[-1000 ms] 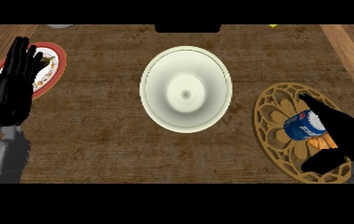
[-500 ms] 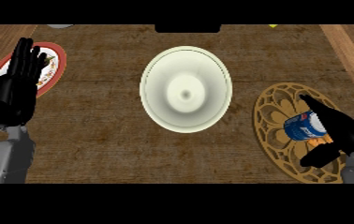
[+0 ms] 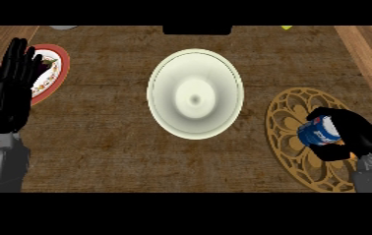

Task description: Pick the can from the placemat and place it in the bowl

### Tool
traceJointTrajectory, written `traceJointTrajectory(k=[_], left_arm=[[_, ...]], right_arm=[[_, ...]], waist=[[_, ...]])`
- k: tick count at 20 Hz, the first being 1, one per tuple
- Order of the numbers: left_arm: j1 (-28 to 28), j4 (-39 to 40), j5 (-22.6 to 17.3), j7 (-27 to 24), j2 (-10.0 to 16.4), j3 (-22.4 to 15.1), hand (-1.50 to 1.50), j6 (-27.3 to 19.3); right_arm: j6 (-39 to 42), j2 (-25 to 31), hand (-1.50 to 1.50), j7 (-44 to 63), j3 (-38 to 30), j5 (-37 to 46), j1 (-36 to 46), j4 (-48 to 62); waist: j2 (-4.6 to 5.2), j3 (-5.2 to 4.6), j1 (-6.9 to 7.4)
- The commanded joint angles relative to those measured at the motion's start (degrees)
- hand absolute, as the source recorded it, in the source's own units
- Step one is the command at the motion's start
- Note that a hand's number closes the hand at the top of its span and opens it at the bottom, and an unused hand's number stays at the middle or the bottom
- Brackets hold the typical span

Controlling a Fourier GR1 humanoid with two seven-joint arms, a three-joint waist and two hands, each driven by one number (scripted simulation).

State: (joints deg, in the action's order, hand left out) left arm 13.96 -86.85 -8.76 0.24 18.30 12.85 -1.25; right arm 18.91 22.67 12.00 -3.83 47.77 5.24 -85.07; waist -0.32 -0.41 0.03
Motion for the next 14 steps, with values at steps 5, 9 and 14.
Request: traceJointTrajectory(k=[5,9,14], left_arm=[[3.53,2.9,2.23,0.56,-0.34,0.04,0.0,-1.03],[1.32,0.35,0.49,-0.65,-1.92,-1.6,0.0,1.14],[3.59,1.21,0.25,0.16,-1.4,-1.45,0.0,1.24]], right_arm=[[1.61,1.92,1.5,-3.31,-2.01,0.53,-1.39,-3.54],[1.04,15.81,1.5,-23.91,-2.44,1.91,9.86,18.03],[-1.53,23.98,1.5,-39.23,-0.75,4.86,15.71,29.74]], waist=[[0.29,0.4,-0.36],[1.33,0.66,3.04],[1.84,0.79,4.25]])
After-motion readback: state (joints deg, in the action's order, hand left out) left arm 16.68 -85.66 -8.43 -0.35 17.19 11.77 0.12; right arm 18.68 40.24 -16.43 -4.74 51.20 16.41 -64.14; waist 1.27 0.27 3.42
